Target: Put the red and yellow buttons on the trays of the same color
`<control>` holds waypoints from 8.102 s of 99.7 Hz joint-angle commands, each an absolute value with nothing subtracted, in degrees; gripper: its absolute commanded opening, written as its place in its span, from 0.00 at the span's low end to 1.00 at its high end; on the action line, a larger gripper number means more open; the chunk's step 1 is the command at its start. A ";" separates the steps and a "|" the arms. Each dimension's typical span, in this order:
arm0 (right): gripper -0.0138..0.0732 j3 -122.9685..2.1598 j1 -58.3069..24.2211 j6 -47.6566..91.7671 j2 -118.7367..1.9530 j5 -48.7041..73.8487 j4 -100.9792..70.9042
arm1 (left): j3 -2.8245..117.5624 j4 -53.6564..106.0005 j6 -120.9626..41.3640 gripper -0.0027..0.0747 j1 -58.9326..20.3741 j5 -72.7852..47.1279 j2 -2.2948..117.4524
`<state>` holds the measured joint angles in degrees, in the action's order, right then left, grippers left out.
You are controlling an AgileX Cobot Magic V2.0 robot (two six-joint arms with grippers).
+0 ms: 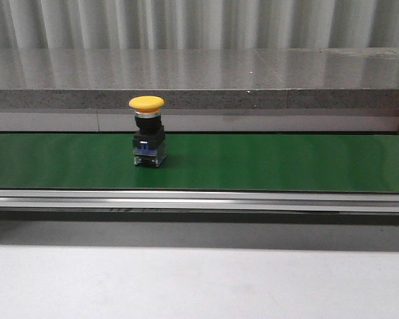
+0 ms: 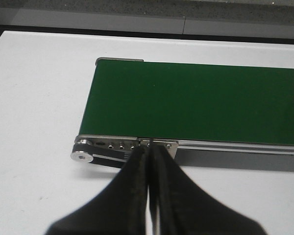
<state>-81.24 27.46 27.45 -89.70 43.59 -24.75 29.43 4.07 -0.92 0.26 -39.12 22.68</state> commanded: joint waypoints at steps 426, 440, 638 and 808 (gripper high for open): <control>0.39 -50.19 50.11 -3.28 -75.58 23.05 -9.34 | 31.01 4.39 -0.95 0.01 -0.17 -35.21 22.97; 0.39 -48.66 50.11 -3.28 -80.34 21.54 -9.34 | 31.01 4.39 -0.95 0.01 -0.17 -35.21 22.97; 0.12 -40.97 3.79 10.90 -37.47 33.73 -9.34 | 31.01 4.39 -0.95 0.01 -0.17 -35.21 22.97; 0.08 0.68 3.88 -5.10 1.81 -2.31 0.00 | 31.01 4.39 -0.95 0.01 -0.17 -35.21 23.17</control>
<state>1.64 3.75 -5.19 0.56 2.60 -0.70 29.43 3.97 -0.92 0.26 -39.12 22.68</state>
